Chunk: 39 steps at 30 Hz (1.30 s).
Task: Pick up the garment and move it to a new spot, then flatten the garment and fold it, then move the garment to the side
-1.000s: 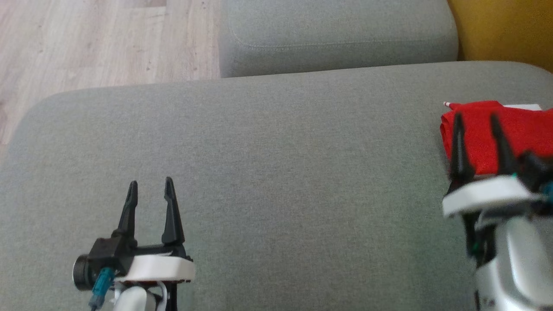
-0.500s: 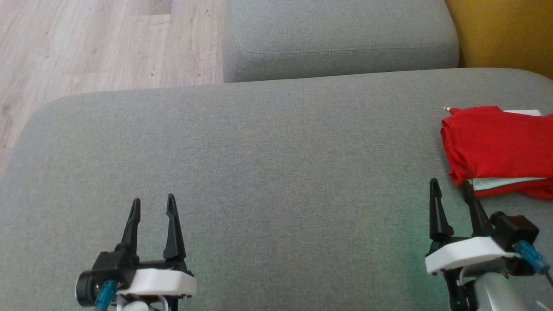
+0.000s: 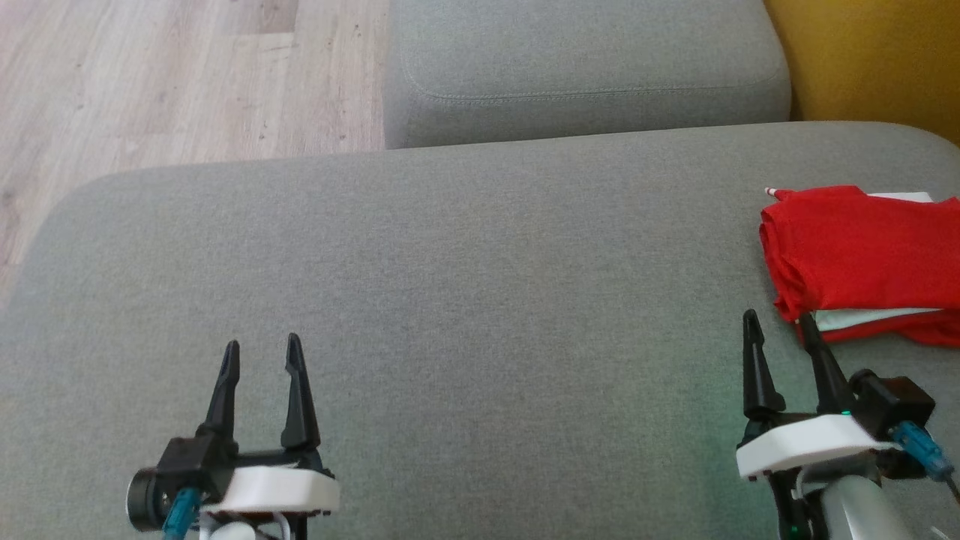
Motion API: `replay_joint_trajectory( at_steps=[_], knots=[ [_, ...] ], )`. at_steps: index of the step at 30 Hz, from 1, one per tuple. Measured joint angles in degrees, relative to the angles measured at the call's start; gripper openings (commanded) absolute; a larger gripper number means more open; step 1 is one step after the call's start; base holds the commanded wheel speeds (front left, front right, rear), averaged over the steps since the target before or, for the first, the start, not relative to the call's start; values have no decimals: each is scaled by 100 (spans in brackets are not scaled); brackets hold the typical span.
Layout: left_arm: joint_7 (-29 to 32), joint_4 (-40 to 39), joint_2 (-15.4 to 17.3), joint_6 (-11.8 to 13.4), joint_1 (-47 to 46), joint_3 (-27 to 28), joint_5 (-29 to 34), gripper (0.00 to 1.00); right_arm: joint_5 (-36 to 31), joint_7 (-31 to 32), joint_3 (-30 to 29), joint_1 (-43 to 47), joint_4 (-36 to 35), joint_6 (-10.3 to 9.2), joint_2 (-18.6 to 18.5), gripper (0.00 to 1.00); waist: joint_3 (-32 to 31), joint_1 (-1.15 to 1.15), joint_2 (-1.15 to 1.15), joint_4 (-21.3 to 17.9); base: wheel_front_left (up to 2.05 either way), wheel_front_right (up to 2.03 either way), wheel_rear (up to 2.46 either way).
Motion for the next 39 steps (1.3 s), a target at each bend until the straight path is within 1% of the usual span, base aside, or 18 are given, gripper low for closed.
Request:
replay_joint_trajectory(
  at_steps=[3, 7, 15, 16, 20, 23, 30, 32, 39],
  knots=[
    [0, 171, 0, -8, 1, -13, -174, 100, 0, -1, 20, 0, -31, 0, 0, 100, -12, 0, 0, -18, 0, 0, 0],
    [0, 249, 1, -1, -1, -12, -218, 100, 10, -1, 43, 0, -38, 0, 0, 100, -11, 0, 0, -38, 0, 0, 0],
    [0, 296, 1, 5, -4, -2, -369, 100, 10, -1, 96, -1, -81, 0, 0, 100, -3, 0, 0, -82, 0, 0, 0],
    [0, 296, 1, 42, -5, 1, -371, 100, 10, -1, 105, -1, -86, 0, 0, 100, -2, 0, 0, -88, 0, 0, 0],
    [0, 309, 1, 45, -7, 16, -488, 100, 10, -1, 146, -2, -114, 0, 0, 100, 4, 0, 0, -114, 0, 0, 0],
    [0, 304, 1, 92, -12, 41, -513, 100, 18, -1, 146, -7, -144, 0, 0, 100, 16, 0, 0, -127, 0, 0, 0],
    [0, 316, 1, 102, -13, 43, -631, 100, 18, -1, 152, -8, -174, 0, 0, 100, 13, 0, 0, -132, 0, 0, 0],
    [0, 338, 1, 148, -13, 43, -677, 100, 18, -1, 156, -8, -174, 0, 0, 100, 15, 0, 0, -128, 0, 0, 0],
    [0, 405, 1, 143, -13, 43, -813, 100, 19, -1, 181, -8, -179, 0, 0, 100, 16, 0, 0, -126, 0, 0, 0]
  ],
)
